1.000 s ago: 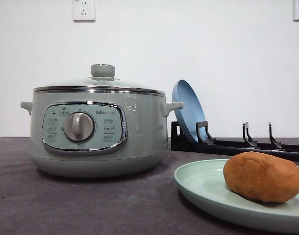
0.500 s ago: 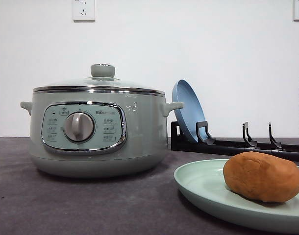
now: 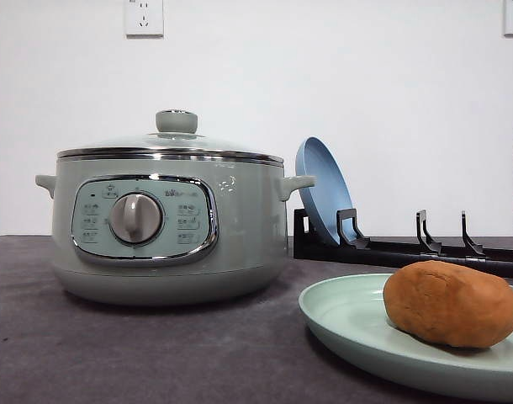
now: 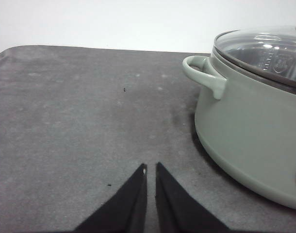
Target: Transfer potato from steamer to green plate
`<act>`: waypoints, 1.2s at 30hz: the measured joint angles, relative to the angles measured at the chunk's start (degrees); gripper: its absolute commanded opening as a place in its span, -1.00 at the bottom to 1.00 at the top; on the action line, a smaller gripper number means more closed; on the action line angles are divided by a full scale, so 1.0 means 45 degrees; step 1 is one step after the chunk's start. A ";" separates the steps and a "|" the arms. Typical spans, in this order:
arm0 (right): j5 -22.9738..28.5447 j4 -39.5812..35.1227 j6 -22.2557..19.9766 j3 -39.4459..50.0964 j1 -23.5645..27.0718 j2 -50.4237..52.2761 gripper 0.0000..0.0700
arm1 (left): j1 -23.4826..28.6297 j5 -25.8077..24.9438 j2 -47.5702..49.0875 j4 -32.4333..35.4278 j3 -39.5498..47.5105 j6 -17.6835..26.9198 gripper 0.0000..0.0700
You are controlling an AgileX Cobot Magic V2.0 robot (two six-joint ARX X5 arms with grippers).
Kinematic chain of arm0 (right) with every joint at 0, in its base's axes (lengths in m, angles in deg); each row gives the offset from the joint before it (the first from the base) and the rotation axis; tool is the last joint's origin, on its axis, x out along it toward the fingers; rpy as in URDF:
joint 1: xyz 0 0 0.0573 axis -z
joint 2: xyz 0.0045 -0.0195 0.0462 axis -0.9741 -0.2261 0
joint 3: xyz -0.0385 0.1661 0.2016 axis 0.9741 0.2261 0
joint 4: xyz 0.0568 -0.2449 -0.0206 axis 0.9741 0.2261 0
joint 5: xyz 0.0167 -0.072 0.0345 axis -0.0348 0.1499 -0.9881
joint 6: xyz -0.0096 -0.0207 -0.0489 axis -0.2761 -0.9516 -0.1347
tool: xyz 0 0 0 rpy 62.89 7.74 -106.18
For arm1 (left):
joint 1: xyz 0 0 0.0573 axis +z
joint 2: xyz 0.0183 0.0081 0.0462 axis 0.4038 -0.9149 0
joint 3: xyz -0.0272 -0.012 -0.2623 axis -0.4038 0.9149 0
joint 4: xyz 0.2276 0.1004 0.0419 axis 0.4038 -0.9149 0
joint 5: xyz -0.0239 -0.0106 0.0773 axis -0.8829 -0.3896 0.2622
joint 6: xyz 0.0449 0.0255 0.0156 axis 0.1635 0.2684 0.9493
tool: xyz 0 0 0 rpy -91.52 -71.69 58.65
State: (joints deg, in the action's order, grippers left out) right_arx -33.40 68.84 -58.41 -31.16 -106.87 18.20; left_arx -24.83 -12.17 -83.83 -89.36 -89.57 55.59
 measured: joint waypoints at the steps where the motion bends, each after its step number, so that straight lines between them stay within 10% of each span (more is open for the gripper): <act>1: 0.0000 0.0000 0.0000 0.0000 0.0000 0.0000 -0.91 | 0.0000 0.0000 0.0000 0.0000 0.0000 0.0000 -0.93; 24: 0.0002 -0.0070 -0.0003 0.0000 0.0066 0.0015 -0.91 | 0.0000 0.0000 0.0000 0.0000 -0.0002 0.0000 -0.93; 36: -0.0007 -0.6017 -0.0008 0.4865 0.4865 0.2169 -0.91 | 0.0000 0.0000 0.0000 0.0000 -0.0003 0.0000 -0.93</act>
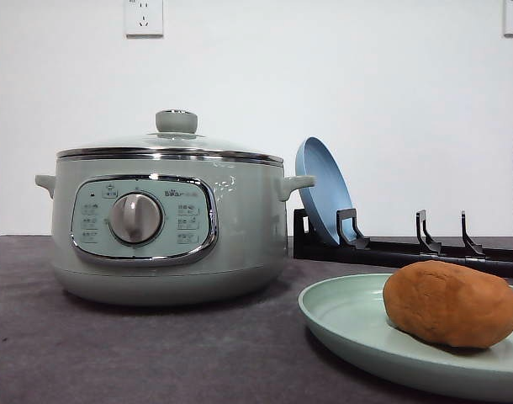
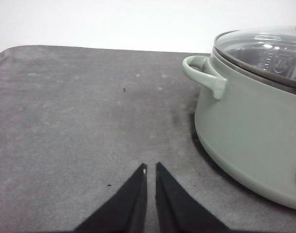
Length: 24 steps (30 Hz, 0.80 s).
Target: Transfer potato from steamer to green plate
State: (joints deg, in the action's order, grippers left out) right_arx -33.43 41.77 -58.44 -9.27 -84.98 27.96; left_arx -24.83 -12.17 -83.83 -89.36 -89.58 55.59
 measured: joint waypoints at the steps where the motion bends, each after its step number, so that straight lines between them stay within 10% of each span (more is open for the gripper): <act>1: 0.0002 -0.0736 -0.0002 0.0614 0.0358 0.0319 -0.91 | 0.0000 0.0000 0.0000 0.0000 -0.0002 0.0000 -0.93; 7: 0.0005 -0.3735 -0.0349 0.4180 0.1996 0.2338 -0.91 | 0.0000 0.0000 0.0000 0.0000 0.0000 0.0000 -0.93; 24: 0.0028 -0.3964 -0.1568 0.8202 0.2479 0.4381 -0.91 | 0.0000 0.0000 0.0000 0.0000 0.0003 0.0000 -0.93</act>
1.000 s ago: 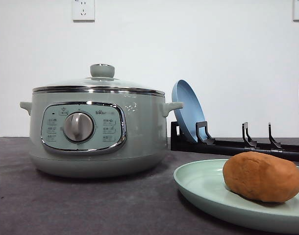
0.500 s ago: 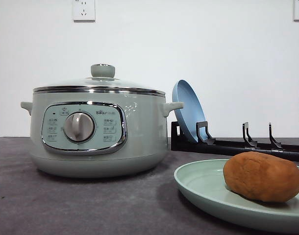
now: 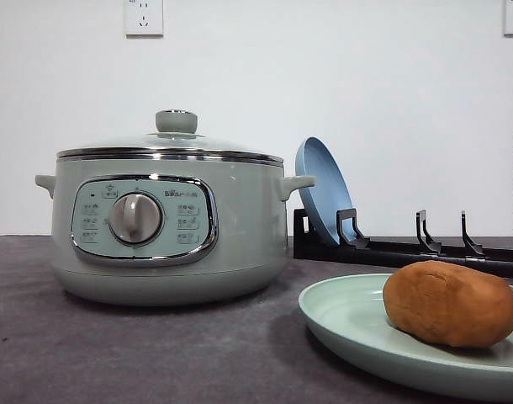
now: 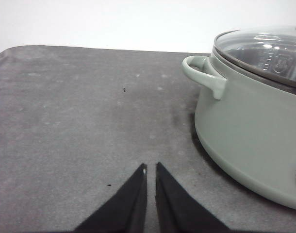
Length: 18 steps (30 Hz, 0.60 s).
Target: Transfer potato from steamer to green plate
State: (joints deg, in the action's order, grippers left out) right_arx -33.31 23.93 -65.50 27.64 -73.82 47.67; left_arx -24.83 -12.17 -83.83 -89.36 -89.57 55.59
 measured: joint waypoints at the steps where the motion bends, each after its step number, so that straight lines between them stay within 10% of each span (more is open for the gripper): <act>1: 0.0001 0.0000 -0.0049 0.0022 0.0000 0.0020 -0.91 | 0.0000 0.0000 0.0000 0.0000 0.0000 0.0000 -0.93; 18: -0.0007 -0.0435 -0.0380 0.0365 0.0000 0.0390 -0.91 | 0.0000 0.0000 0.0000 0.0000 0.0000 0.0000 -0.93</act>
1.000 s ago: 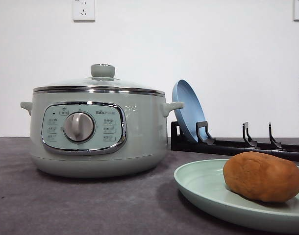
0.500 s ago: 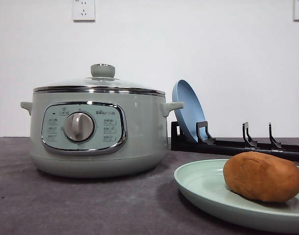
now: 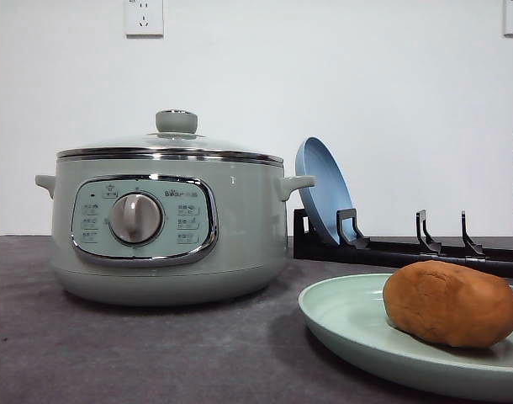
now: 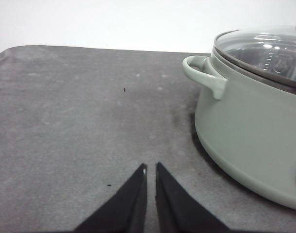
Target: Transfer potato from steamer to green plate
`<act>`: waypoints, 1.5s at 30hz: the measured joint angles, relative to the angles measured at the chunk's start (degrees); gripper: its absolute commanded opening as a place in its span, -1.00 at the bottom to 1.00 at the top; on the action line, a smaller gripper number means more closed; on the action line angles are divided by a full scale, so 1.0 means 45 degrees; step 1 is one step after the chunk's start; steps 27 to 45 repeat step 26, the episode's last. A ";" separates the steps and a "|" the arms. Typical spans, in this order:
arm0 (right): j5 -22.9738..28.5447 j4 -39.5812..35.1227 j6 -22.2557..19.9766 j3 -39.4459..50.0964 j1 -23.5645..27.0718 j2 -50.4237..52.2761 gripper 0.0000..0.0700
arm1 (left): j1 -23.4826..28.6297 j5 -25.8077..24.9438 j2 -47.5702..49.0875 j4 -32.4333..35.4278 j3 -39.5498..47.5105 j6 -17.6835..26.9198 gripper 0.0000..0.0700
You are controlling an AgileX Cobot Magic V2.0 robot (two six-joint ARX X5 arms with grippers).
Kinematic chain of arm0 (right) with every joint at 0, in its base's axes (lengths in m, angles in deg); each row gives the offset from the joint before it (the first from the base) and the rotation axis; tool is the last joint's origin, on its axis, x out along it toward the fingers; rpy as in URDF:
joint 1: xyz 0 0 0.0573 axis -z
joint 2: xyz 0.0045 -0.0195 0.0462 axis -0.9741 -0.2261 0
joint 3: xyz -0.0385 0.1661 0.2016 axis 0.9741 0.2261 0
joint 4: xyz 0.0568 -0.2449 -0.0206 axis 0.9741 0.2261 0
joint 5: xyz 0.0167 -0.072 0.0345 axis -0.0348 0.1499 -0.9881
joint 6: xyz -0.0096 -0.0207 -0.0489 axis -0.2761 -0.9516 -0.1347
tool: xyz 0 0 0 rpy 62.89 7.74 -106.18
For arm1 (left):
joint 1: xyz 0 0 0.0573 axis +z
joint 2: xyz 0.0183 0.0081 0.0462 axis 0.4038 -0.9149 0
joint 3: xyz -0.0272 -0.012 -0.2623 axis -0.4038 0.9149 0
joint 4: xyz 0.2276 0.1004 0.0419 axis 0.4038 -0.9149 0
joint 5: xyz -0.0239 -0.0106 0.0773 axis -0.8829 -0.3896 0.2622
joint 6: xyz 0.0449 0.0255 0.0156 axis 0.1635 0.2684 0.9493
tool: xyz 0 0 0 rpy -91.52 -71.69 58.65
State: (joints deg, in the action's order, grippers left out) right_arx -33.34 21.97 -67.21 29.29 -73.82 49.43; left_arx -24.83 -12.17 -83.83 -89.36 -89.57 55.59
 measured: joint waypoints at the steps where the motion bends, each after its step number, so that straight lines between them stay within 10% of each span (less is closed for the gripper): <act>1: 0.0000 -0.0103 -0.0001 0.0036 0.0000 0.0000 -0.91 | 0.0000 0.0000 0.0000 0.0000 0.0000 0.0000 -0.93; 45: -0.0015 -0.0711 -0.0011 0.0245 0.0000 -0.0005 -0.91 | 0.0000 0.0000 0.0000 -0.0002 -0.0005 0.0000 -0.93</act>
